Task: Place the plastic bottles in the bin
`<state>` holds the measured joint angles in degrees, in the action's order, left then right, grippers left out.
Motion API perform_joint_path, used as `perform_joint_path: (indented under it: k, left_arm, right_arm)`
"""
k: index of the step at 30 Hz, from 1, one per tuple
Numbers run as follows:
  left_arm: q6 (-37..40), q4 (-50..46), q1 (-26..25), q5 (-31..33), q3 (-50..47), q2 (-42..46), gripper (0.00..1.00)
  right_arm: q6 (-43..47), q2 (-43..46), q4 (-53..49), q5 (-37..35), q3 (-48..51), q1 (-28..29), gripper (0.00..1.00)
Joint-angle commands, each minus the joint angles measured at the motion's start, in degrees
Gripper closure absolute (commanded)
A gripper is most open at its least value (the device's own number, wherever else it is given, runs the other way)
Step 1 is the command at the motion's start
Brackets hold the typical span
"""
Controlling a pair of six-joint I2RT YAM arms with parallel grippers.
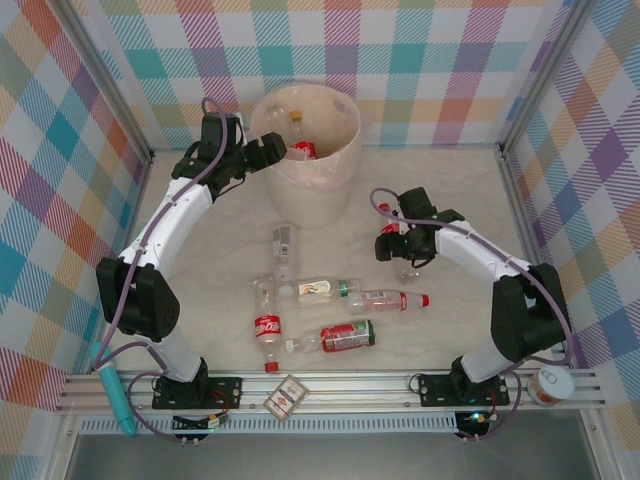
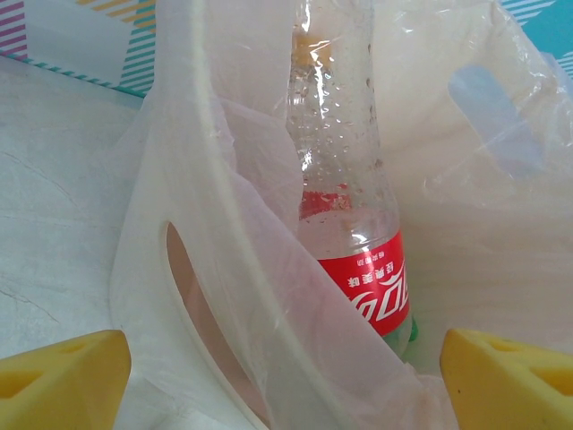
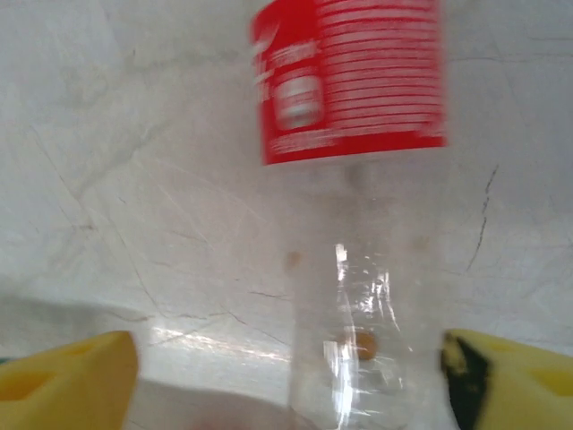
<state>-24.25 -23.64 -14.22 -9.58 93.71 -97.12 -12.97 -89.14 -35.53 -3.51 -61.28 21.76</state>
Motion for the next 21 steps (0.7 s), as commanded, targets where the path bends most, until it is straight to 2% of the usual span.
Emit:
perform_joint_path:
  k: [1,4,9,12,16,21]
  left_arm:
    - [0.8,-4.1,0.0,0.2,0.7,-1.2,0.11]
    - [0.7,-4.0,0.0,0.2,0.7,-0.8,0.11]
    - [0.8,-4.4,0.0,0.2,1.3,-0.6,0.11]
    - [1.0,-4.4,0.0,0.3,1.3,-0.5,0.11]
    - [1.1,-4.5,0.0,0.3,1.5,-0.4,0.11]
    - [1.3,-4.5,0.0,0.2,1.6,-0.5,0.11]
  right_arm:
    - [-1.0,-6.1,-3.2,-2.8,-4.5,-0.9,0.05]
    - [-2.3,-12.5,-4.5,-4.6,-7.6,-2.1,0.03]
    - [-3.9,-17.3,-3.2,-5.5,-9.4,-2.8,0.06]
    - [-4.3,-18.0,-2.5,-4.3,-10.0,-3.4,0.15]
    - [-4.6,-15.1,-2.9,-4.5,-10.3,-3.6,0.35]
    - [-3.5,-8.7,-6.7,-6.6,-12.9,-4.0,0.42]
